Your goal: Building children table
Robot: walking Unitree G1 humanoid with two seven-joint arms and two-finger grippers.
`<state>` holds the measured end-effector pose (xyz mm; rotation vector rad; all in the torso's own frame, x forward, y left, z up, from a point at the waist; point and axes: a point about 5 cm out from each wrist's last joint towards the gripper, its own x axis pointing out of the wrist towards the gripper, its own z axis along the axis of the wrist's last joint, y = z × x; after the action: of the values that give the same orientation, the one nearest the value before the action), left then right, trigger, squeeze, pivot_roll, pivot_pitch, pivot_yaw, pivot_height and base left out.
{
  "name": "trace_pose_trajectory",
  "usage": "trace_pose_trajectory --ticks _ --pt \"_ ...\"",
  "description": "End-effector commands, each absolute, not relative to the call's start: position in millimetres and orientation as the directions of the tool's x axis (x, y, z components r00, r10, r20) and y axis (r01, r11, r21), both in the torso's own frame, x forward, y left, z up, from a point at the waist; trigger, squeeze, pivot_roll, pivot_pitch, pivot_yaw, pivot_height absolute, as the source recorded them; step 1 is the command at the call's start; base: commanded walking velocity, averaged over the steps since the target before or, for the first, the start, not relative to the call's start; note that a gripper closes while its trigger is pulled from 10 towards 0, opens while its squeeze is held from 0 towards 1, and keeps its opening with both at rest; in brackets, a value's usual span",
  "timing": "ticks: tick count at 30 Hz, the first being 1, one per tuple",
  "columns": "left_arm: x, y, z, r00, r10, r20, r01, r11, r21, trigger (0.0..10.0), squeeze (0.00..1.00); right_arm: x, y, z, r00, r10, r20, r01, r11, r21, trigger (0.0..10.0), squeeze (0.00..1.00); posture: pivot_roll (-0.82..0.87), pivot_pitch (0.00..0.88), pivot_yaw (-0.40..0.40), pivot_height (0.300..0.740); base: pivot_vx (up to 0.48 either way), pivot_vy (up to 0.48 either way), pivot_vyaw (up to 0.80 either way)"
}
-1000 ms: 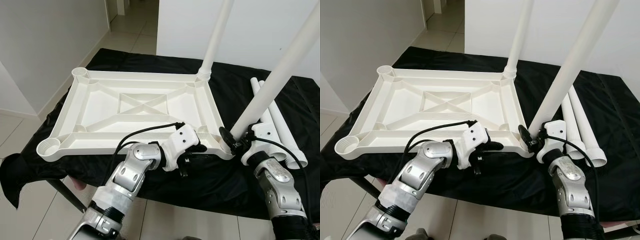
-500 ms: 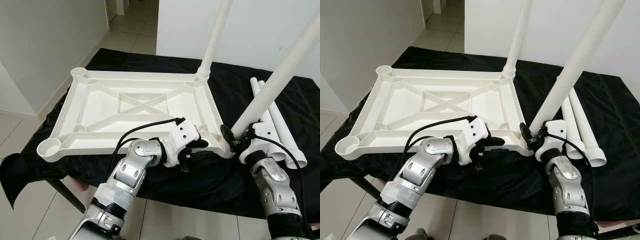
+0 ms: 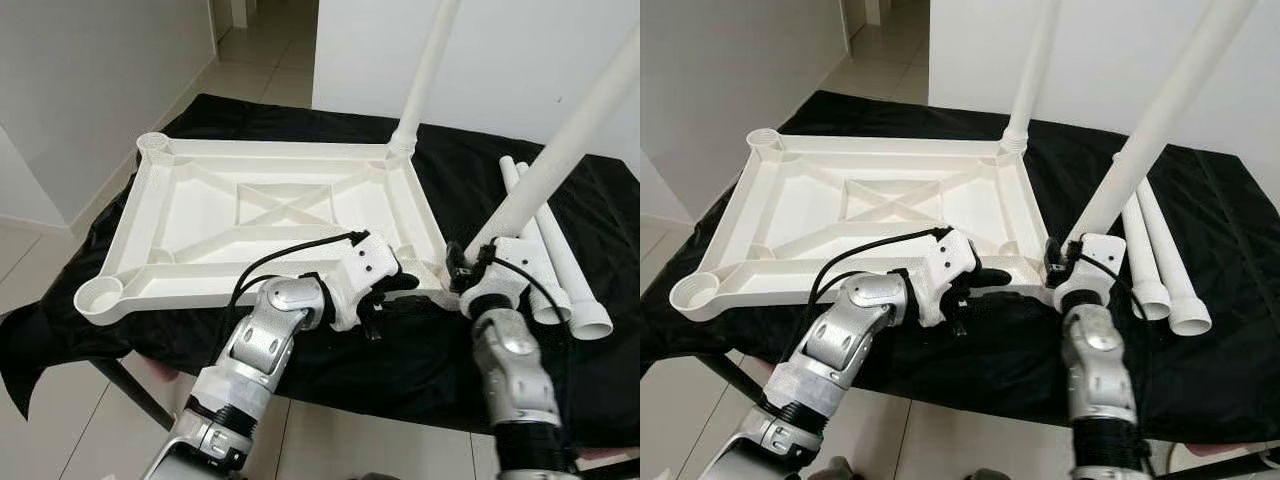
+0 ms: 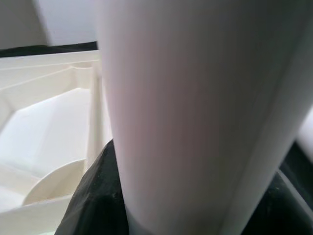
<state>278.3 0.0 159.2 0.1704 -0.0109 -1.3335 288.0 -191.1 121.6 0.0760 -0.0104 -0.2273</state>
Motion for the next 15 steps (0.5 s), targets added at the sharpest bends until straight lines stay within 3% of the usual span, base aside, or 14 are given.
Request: trace_pose_trajectory --ticks 1,4,5,15 --pt "286.2 4.0 155.0 0.418 -0.905 -0.078 0.903 0.405 0.142 10.0 0.0 279.4 -176.3 100.8 0.94 -0.321 -0.118 0.332 0.939 0.086 10.0 0.0 0.02 0.0 -0.042 0.74 0.0 0.0 0.0" --pt "286.0 4.5 154.6 0.418 -0.905 -0.078 0.903 0.405 0.142 10.0 0.0 278.0 -168.6 102.4 0.929 -0.353 -0.116 0.365 0.924 0.11 10.0 0.0 0.02 0.0 -0.042 0.74 0.0 0.0 0.0" --pt "286.9 5.8 155.0 0.424 -0.903 -0.075 0.901 0.412 0.137 10.0 0.0 278.6 -153.1 106.9 0.935 -0.34 -0.097 0.351 0.927 0.13 10.0 0.0 0.02 0.0 -0.045 0.74 0.0 0.0 0.0" --pt "286.7 5.7 155.0 0.42 -0.905 -0.071 0.903 0.409 0.135 10.0 0.0 278.0 -154.5 110.8 0.937 -0.337 -0.092 0.347 0.927 0.14 10.0 0.0 0.02 0.0 -0.043 0.74 0.0 0.0 0.0"
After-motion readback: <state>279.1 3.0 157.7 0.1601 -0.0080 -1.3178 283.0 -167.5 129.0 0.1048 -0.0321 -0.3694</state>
